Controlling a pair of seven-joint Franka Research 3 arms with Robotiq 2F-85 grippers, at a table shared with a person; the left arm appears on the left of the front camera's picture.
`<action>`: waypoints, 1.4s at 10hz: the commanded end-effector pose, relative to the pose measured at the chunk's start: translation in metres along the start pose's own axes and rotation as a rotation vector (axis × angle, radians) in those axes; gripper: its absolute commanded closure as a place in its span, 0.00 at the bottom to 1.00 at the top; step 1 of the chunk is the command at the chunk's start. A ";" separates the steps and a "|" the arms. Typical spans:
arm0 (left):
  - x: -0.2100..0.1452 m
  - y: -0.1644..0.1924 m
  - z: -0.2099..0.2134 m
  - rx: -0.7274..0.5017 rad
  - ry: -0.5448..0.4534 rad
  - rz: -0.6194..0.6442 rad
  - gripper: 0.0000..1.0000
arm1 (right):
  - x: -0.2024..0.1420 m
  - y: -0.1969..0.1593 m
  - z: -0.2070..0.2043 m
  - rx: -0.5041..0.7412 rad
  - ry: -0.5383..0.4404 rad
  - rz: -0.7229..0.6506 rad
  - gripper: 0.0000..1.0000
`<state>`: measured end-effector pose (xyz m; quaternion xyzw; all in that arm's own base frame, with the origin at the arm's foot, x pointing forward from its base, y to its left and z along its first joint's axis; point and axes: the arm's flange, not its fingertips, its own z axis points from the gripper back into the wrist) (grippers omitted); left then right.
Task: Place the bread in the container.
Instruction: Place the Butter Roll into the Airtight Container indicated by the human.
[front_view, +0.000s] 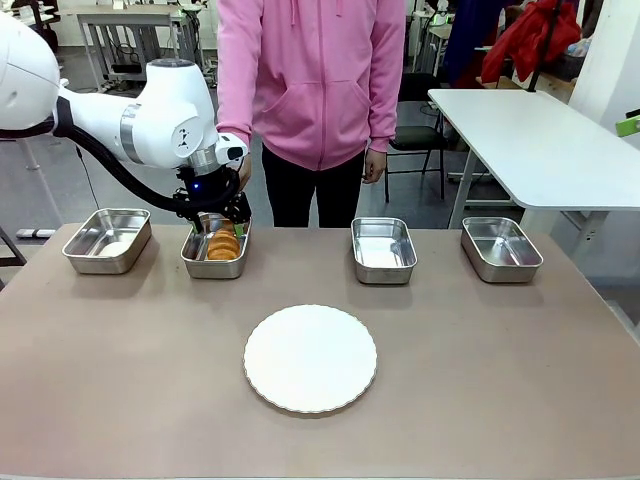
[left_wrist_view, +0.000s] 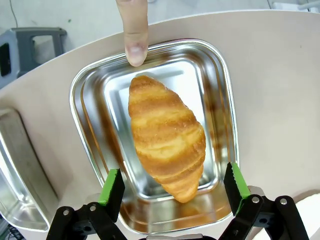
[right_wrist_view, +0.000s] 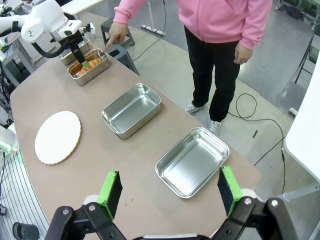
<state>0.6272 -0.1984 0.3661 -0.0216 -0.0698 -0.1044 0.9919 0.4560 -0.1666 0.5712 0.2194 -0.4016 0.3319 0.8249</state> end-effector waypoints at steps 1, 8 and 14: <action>0.001 0.002 0.000 0.002 -0.010 0.001 0.00 | 0.002 0.001 0.001 0.004 -0.014 0.004 0.00; -0.099 -0.025 0.081 0.036 -0.151 0.035 0.00 | 0.002 0.001 0.001 0.004 -0.014 0.004 0.00; -0.217 -0.021 0.082 -0.004 -0.135 0.011 0.00 | 0.002 0.001 0.001 0.004 -0.014 0.004 0.00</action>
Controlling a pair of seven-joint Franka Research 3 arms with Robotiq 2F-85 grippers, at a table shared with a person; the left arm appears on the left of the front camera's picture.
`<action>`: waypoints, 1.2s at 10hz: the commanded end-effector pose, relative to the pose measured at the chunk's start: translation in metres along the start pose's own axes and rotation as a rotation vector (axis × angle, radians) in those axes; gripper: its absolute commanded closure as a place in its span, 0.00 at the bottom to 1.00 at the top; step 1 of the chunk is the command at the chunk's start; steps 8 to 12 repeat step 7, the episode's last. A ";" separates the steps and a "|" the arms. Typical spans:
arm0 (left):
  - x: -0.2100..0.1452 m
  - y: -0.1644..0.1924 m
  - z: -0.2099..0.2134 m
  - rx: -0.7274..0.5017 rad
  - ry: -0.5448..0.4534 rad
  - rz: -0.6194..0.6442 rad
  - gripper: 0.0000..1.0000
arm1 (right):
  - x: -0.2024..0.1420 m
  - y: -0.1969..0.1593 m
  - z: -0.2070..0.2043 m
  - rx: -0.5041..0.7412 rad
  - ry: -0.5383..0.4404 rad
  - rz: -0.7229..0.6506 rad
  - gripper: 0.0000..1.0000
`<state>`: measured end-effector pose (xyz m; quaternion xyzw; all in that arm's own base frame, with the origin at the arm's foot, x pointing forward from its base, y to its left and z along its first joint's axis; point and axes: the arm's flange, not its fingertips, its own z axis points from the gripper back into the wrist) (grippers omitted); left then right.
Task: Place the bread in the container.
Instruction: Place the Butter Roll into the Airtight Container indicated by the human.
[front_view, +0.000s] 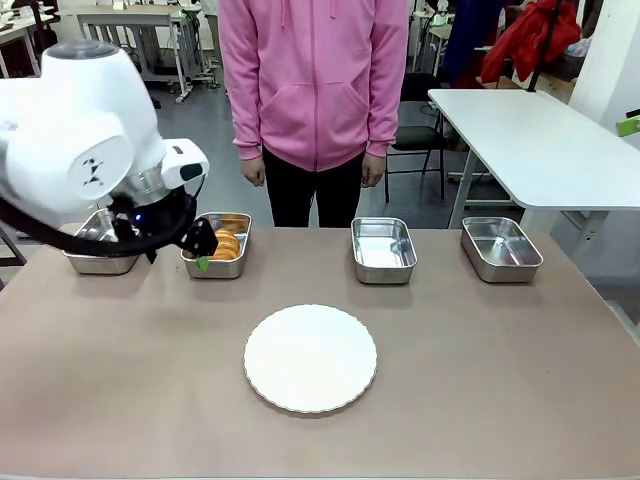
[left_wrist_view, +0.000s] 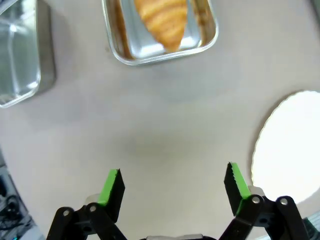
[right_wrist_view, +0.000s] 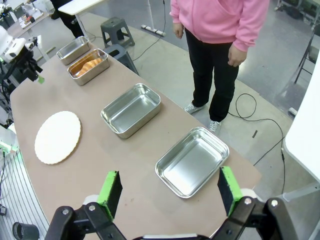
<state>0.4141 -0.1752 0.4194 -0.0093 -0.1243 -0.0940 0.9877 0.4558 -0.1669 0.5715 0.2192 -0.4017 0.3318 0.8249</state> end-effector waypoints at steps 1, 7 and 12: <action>-0.024 0.003 -0.002 -0.046 -0.028 0.003 0.00 | 0.001 0.001 0.001 0.005 -0.014 0.004 0.00; -0.023 0.003 -0.005 -0.024 -0.008 0.017 0.00 | 0.001 0.001 0.001 0.005 -0.014 0.004 0.00; -0.023 0.003 -0.005 -0.024 -0.008 0.017 0.00 | 0.001 0.001 0.001 0.005 -0.014 0.004 0.00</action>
